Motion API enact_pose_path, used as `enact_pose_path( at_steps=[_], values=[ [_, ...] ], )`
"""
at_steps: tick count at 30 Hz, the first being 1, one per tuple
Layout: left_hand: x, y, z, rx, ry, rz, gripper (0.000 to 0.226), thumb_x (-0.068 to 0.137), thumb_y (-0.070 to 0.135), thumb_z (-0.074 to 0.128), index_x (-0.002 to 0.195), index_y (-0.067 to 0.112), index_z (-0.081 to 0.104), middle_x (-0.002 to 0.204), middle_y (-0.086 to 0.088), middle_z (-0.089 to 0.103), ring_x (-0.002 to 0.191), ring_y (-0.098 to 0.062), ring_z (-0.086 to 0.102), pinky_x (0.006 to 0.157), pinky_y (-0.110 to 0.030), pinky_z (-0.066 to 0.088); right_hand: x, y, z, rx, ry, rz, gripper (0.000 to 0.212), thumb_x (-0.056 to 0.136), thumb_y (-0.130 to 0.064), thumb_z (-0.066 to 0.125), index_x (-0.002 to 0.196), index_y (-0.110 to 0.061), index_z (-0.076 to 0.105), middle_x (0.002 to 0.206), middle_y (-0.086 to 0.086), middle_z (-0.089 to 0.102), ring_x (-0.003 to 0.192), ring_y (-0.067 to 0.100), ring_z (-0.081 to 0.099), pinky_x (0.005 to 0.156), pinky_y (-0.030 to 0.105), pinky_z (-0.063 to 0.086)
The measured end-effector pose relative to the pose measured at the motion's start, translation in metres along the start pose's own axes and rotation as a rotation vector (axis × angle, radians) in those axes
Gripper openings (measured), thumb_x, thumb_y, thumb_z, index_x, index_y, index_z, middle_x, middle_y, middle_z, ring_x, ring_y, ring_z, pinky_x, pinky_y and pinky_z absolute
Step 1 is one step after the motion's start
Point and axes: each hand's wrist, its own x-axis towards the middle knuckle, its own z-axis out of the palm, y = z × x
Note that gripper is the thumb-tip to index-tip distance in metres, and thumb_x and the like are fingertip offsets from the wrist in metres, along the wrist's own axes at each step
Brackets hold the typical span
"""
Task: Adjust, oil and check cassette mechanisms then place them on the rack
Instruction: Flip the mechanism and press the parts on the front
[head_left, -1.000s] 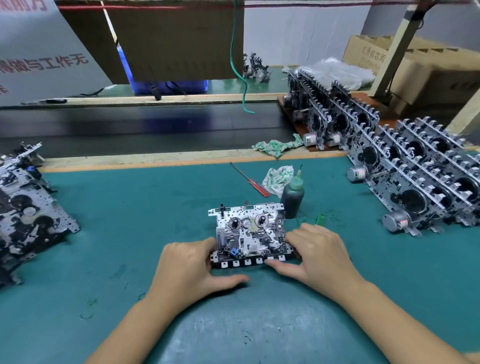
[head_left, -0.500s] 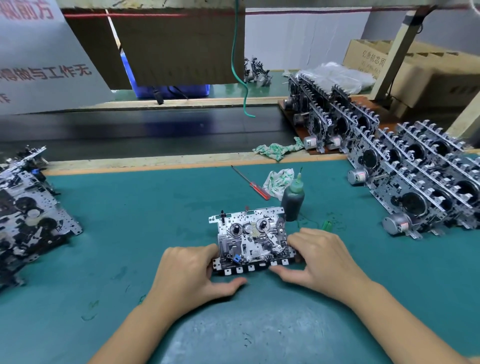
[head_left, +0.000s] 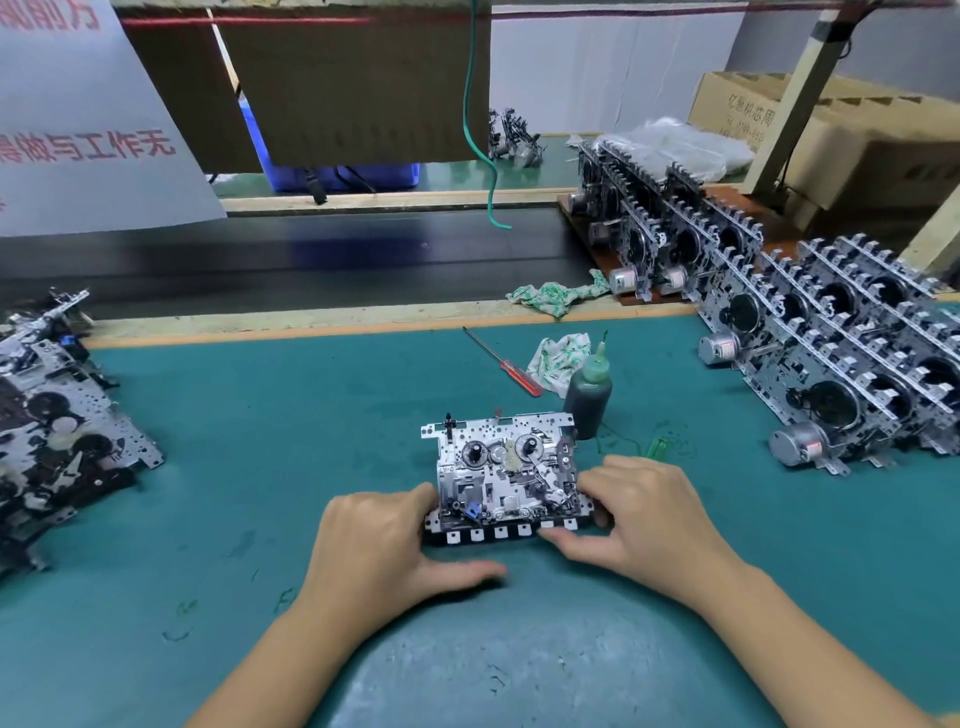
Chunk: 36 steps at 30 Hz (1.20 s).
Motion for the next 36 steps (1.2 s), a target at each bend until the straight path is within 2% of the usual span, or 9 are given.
enact_pose_path(
  at_steps=[6, 13, 16, 18, 23, 25, 30, 33, 36],
  values=[
    [0.000, 0.005, 0.003, 0.025, 0.070, -0.130, 0.059, 0.062, 0.069, 0.055, 0.042, 0.015, 0.041, 0.031, -0.001, 0.035, 0.027, -0.019, 0.040, 0.032, -0.022, 0.029, 0.000, 0.002, -0.001, 0.110, -0.063, -0.022, 0.054, 0.070, -0.065, 0.057, 0.053, -0.015, 0.043, 0.048, -0.005, 0.044, 0.047, 0.015, 0.043, 0.045, 0.027, 0.041],
    [0.002, 0.001, -0.001, -0.069, -0.025, -0.099, 0.067, 0.051, 0.083, 0.051, 0.044, 0.017, 0.036, 0.033, -0.003, 0.036, 0.031, -0.023, 0.038, 0.034, -0.019, 0.033, -0.001, -0.003, 0.000, 0.091, -0.039, 0.024, 0.048, 0.073, -0.062, 0.052, 0.056, -0.021, 0.036, 0.048, -0.006, 0.043, 0.047, 0.015, 0.043, 0.045, 0.024, 0.036],
    [-0.001, 0.003, -0.001, -0.087, -0.038, -0.002, 0.065, 0.054, 0.082, 0.054, 0.044, 0.019, 0.038, 0.032, 0.000, 0.035, 0.030, -0.018, 0.037, 0.034, -0.018, 0.029, -0.001, -0.005, -0.001, 0.070, -0.027, 0.057, 0.052, 0.066, -0.070, 0.052, 0.057, -0.022, 0.034, 0.050, -0.011, 0.037, 0.047, 0.012, 0.037, 0.045, 0.025, 0.034],
    [-0.001, 0.003, -0.001, -0.100, -0.016, 0.041, 0.065, 0.056, 0.080, 0.055, 0.045, 0.019, 0.037, 0.032, 0.002, 0.036, 0.029, -0.016, 0.038, 0.034, -0.018, 0.030, 0.000, -0.009, 0.000, 0.051, -0.004, 0.109, 0.054, 0.065, -0.069, 0.051, 0.053, -0.019, 0.038, 0.045, -0.006, 0.040, 0.043, 0.017, 0.041, 0.043, 0.024, 0.036],
    [0.001, 0.005, 0.001, -0.009, 0.021, -0.078, 0.058, 0.060, 0.073, 0.051, 0.044, 0.019, 0.039, 0.031, -0.002, 0.038, 0.028, -0.021, 0.041, 0.034, -0.019, 0.029, -0.002, 0.000, -0.001, 0.101, -0.108, 0.000, 0.050, 0.075, -0.063, 0.050, 0.060, -0.017, 0.041, 0.054, -0.003, 0.048, 0.054, 0.015, 0.043, 0.051, 0.030, 0.035],
    [0.001, 0.004, 0.000, 0.007, 0.026, -0.087, 0.057, 0.059, 0.073, 0.051, 0.044, 0.020, 0.037, 0.031, -0.002, 0.037, 0.028, -0.022, 0.041, 0.033, -0.021, 0.029, -0.002, -0.001, -0.001, 0.066, -0.094, -0.036, 0.048, 0.080, -0.057, 0.053, 0.059, -0.015, 0.044, 0.054, -0.002, 0.047, 0.054, 0.016, 0.044, 0.048, 0.028, 0.037],
    [0.001, 0.008, 0.000, 0.054, 0.027, -0.153, 0.059, 0.059, 0.072, 0.049, 0.042, 0.017, 0.037, 0.029, -0.002, 0.035, 0.025, -0.020, 0.040, 0.033, -0.020, 0.026, -0.002, -0.005, 0.000, 0.090, -0.083, -0.036, 0.046, 0.076, -0.058, 0.055, 0.060, -0.019, 0.038, 0.054, -0.005, 0.042, 0.054, 0.014, 0.038, 0.049, 0.025, 0.035],
    [0.002, 0.007, 0.000, 0.066, 0.052, -0.133, 0.058, 0.060, 0.072, 0.049, 0.042, 0.020, 0.032, 0.028, -0.003, 0.033, 0.024, -0.020, 0.037, 0.033, -0.019, 0.024, -0.001, -0.006, -0.002, 0.104, -0.093, -0.041, 0.049, 0.071, -0.062, 0.060, 0.062, -0.021, 0.035, 0.054, -0.007, 0.039, 0.053, 0.013, 0.038, 0.049, 0.026, 0.033],
    [0.002, 0.003, 0.000, -0.002, 0.027, -0.090, 0.062, 0.058, 0.076, 0.049, 0.042, 0.018, 0.036, 0.029, -0.004, 0.035, 0.026, -0.023, 0.038, 0.034, -0.019, 0.027, -0.002, -0.010, 0.001, 0.073, -0.032, 0.019, 0.045, 0.074, -0.059, 0.054, 0.058, -0.020, 0.037, 0.050, -0.003, 0.043, 0.050, 0.017, 0.044, 0.044, 0.025, 0.037]
  ],
)
